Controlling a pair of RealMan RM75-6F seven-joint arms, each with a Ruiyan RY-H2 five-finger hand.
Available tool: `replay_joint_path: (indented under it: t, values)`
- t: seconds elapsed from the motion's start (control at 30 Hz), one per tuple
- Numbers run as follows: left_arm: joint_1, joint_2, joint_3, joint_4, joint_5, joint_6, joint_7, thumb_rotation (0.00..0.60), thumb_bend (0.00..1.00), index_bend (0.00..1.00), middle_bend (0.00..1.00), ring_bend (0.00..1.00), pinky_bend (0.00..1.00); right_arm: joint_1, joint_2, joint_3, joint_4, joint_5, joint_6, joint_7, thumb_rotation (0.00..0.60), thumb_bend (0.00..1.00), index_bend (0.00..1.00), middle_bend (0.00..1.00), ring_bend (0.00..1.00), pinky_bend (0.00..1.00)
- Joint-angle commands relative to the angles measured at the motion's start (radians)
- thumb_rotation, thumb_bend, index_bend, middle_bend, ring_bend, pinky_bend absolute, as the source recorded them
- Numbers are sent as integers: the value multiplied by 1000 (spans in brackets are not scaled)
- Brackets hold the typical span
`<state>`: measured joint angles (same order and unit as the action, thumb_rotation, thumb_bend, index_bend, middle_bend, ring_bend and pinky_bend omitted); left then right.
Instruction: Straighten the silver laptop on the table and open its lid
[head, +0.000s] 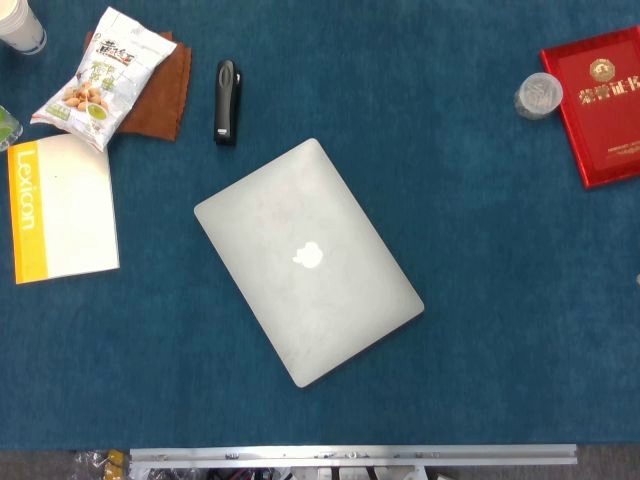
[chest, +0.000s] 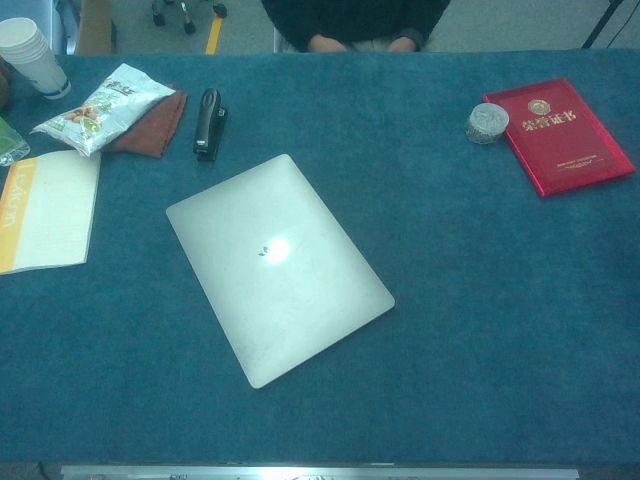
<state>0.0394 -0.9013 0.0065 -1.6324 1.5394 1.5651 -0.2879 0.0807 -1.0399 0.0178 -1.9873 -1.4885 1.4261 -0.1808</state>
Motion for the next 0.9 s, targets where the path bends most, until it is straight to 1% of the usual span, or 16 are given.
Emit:
replay_joint_path:
  t: [0.03,0.3,0.5,0.67,0.9]
  values:
    - [-1,0,0,0,-1,-2,0,600,277,107,69,0,0,2,-1,0,0,0,-3,-3,600,36,0,64,21,70]
    - [0,-3,3,0,-3,-6,2,600,278,107,69,0,0,1,3,-4,-7,-13,-5,11,600,37,0,64,21,70]
    - [-9,-1,-1,-9,2,-12,13,600,277,107,69,0,0,24,14,-6,-21,-38,-39,39,600,36,0,64,21,70]
    - [-10,6,1,-20,1,-15,18,600,278,107,69,0,0,68,16,7,-36,-40,-98,70,600,37,0,64,21,70]
    - [-8,14,3,-31,3,-10,22,600,278,107,69,0,0,141,-7,3,-61,-77,-204,62,600,33,0,64,21,70]
